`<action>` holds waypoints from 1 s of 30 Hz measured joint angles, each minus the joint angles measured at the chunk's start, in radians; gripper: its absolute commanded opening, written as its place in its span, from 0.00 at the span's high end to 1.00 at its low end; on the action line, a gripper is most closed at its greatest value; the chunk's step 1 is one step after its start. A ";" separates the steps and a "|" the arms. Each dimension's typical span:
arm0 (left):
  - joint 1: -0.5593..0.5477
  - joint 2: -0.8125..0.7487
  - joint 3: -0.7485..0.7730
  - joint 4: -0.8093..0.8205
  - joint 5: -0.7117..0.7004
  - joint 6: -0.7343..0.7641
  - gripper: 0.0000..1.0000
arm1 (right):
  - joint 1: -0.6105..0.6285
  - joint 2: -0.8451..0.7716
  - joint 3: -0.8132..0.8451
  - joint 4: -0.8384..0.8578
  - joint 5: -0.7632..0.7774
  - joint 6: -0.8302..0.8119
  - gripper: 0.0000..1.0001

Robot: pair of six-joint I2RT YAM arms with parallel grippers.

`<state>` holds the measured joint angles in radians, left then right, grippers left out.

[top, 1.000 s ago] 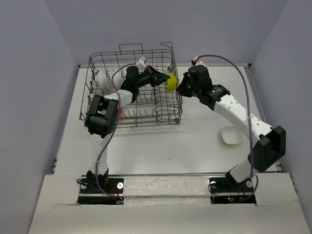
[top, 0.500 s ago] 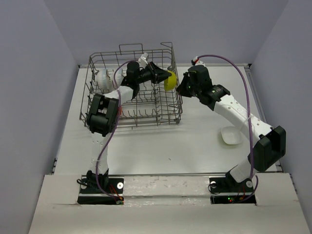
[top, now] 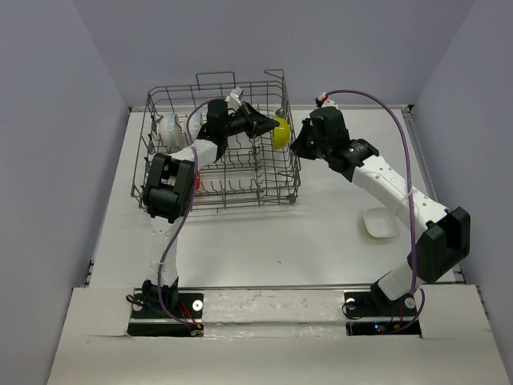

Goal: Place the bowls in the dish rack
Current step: Place the upside down bowl on the dish rack.

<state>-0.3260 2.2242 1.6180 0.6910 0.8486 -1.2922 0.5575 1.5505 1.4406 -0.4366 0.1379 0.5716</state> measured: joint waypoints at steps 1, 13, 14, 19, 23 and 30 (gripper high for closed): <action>0.000 0.000 0.000 -0.003 0.000 0.006 1.00 | 0.000 0.000 0.000 0.000 0.000 0.000 0.99; -0.002 -0.008 -0.027 -0.069 -0.007 0.039 1.00 | 0.000 0.000 0.000 0.000 -0.003 -0.003 0.99; -0.002 -0.014 -0.042 -0.071 -0.006 0.039 1.00 | 0.000 0.000 0.000 0.000 -0.004 -0.003 0.99; -0.001 -0.030 -0.102 -0.069 -0.018 0.034 1.00 | 0.000 0.000 -0.006 0.009 -0.004 0.000 0.99; 0.000 -0.061 -0.138 -0.068 -0.032 0.031 1.00 | 0.000 -0.013 -0.028 0.032 -0.004 0.006 0.99; 0.010 -0.093 -0.185 -0.055 -0.041 0.029 1.00 | 0.000 -0.022 -0.050 0.063 -0.004 0.022 0.99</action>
<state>-0.3164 2.1307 1.4326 0.6357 0.8074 -1.2636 0.5571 1.5288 1.3907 -0.3740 0.1341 0.5934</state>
